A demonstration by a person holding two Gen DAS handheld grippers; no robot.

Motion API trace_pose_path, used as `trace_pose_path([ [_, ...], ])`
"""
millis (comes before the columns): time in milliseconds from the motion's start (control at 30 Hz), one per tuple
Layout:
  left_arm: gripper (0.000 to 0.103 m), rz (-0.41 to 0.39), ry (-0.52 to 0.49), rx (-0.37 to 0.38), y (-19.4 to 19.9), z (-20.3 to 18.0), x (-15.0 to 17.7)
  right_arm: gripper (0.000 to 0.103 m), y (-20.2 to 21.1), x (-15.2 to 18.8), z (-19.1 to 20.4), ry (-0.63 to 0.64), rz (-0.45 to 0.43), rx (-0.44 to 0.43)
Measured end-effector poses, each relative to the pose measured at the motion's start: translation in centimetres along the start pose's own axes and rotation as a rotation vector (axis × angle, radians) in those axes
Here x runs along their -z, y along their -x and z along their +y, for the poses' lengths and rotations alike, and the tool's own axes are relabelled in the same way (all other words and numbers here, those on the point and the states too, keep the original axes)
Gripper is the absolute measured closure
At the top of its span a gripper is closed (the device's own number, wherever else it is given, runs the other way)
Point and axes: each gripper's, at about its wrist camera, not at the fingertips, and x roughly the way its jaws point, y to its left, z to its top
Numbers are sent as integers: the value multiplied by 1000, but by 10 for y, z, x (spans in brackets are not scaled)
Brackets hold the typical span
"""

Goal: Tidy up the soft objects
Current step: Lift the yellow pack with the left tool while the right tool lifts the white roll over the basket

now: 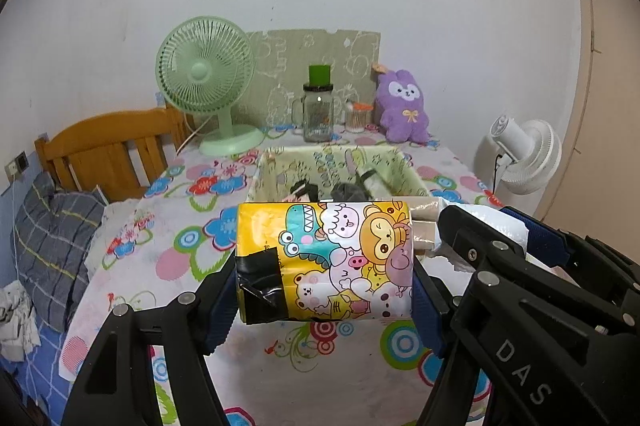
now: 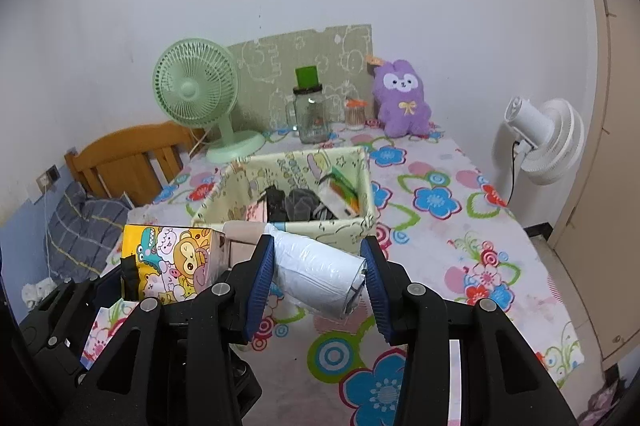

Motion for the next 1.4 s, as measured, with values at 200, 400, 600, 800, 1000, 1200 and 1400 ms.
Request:
trace_pose_path([
  [200,28,-53,-14,7,20,-2,-15,56,23,-13,3,12,-48,8],
  [400,28,-82,-25,11,30,-5,-23,56,35,-20,3,14,-78,11],
  [600,28,-88,-9,34,32,-5,-29,56,39,-29,4,17,-93,-11],
  [800,28,-106,0,30,33,-2,-35,56,39,-35,8,28,-107,-19],
  [1000,28,-105,8,30,25,0,-41,56,30,-43,10,35,-108,-22],
  [1200,28,-89,14,35,7,3,-49,56,14,-51,9,28,-94,-19],
  [1400,28,-81,14,38,-12,4,-59,56,-6,-62,8,23,-86,-18],
])
